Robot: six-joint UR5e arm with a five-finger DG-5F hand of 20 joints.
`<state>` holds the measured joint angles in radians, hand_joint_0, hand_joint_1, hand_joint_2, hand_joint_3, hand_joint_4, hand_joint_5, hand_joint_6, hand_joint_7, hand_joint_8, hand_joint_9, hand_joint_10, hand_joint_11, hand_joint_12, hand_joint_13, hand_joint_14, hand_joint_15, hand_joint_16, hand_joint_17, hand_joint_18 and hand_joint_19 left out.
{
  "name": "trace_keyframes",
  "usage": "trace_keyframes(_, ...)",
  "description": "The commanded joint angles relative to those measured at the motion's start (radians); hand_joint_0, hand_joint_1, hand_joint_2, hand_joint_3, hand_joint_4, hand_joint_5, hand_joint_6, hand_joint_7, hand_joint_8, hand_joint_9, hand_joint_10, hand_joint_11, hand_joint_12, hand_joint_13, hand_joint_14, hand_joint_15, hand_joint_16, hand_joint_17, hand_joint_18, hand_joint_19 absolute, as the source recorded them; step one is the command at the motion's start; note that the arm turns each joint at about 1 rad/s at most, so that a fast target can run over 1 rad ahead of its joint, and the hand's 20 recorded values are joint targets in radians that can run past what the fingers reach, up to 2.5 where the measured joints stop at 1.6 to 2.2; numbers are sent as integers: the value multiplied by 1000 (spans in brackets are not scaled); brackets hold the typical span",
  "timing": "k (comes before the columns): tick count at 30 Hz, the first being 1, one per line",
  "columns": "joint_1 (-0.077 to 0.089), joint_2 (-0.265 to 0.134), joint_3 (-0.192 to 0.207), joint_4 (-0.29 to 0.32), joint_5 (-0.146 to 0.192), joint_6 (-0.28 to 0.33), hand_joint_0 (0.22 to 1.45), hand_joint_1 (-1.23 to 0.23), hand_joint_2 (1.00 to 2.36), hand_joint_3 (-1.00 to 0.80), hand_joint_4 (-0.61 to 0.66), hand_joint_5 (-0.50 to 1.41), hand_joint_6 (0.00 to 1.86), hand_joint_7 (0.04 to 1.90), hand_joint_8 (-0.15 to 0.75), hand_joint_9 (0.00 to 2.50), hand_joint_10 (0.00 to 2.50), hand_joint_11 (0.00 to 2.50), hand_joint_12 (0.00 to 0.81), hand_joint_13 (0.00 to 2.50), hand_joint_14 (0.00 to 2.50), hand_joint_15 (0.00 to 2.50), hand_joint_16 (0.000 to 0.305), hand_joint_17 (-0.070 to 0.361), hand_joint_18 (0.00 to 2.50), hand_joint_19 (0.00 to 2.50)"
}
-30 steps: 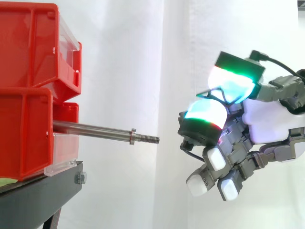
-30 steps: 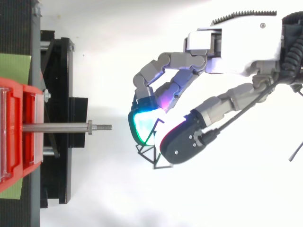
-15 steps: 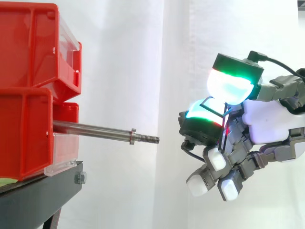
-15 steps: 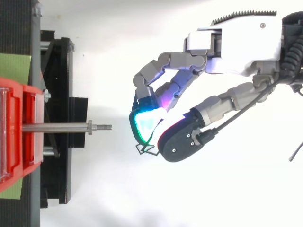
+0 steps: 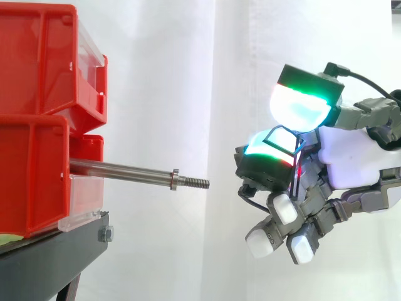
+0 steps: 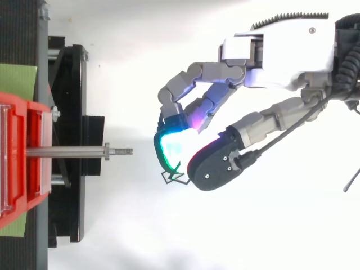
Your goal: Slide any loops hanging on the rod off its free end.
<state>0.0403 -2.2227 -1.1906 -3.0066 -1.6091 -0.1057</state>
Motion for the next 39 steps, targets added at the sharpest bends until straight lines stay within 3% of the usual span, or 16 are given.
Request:
trace_keyframes(1,1,0,0,0,0,0,551,-544,1001,-484,146,-140,740,1229,309,929,12,378,317,666,3,80,49,109,743,430)
trace_keyframes(9,0,0,0,0,0,0,561,-571,1000,-488,125,-126,731,1229,311,972,12,387,313,681,3,71,47,106,755,432)
trace_keyframes(24,0,0,0,0,2,-2,571,-648,1025,-112,23,-117,766,1334,294,974,13,383,302,687,1,68,46,104,754,406)
trace_keyframes(31,1,0,0,0,2,-2,565,-694,1026,-64,-117,-103,758,1290,267,996,13,382,296,704,3,70,46,103,766,414)
trace_keyframes(39,3,-2,-6,0,0,-6,566,-714,1024,-54,-156,-89,739,1293,275,1048,14,369,310,733,1,61,50,111,823,396)
